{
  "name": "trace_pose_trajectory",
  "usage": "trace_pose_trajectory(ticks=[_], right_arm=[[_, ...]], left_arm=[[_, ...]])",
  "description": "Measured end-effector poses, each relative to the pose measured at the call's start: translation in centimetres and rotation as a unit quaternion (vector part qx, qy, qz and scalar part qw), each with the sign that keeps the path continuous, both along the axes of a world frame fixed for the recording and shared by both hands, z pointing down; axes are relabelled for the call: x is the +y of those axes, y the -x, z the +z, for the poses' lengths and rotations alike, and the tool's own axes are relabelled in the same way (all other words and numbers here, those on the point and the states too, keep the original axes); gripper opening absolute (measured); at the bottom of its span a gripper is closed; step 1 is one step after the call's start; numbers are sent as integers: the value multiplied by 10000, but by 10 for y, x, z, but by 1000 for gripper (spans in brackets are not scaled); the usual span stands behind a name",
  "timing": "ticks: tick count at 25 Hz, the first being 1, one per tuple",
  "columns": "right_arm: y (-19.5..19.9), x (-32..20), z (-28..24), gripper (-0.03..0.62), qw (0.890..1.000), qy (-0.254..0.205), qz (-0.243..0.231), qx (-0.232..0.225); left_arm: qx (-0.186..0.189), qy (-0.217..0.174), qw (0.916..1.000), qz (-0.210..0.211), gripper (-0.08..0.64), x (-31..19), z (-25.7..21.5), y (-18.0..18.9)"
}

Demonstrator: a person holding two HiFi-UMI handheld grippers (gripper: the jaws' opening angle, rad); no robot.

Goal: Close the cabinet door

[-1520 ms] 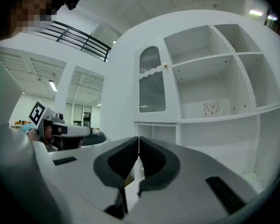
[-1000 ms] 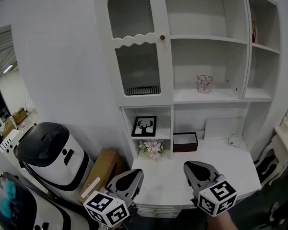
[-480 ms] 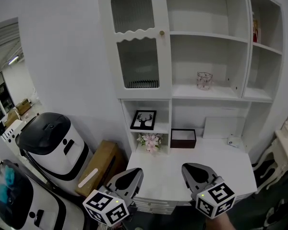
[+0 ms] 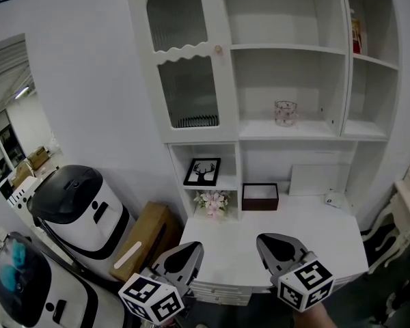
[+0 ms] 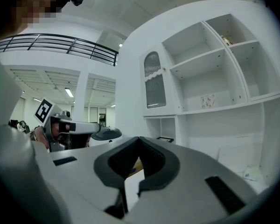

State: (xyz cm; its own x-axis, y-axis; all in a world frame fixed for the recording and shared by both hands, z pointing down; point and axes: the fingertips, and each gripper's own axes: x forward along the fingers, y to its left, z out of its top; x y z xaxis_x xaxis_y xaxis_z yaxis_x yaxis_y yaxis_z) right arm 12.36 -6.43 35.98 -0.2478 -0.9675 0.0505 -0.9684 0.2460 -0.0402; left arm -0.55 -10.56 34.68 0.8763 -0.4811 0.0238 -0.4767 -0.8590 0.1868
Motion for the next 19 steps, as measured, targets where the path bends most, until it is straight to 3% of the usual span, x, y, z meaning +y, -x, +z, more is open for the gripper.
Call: trace_pose_trajectory(ticks=[19], right_arm=[[-22,-14,11,5,9999,83,49,-126]], left_arm=[[-99,55,9998,134,6,-17,5,-29]])
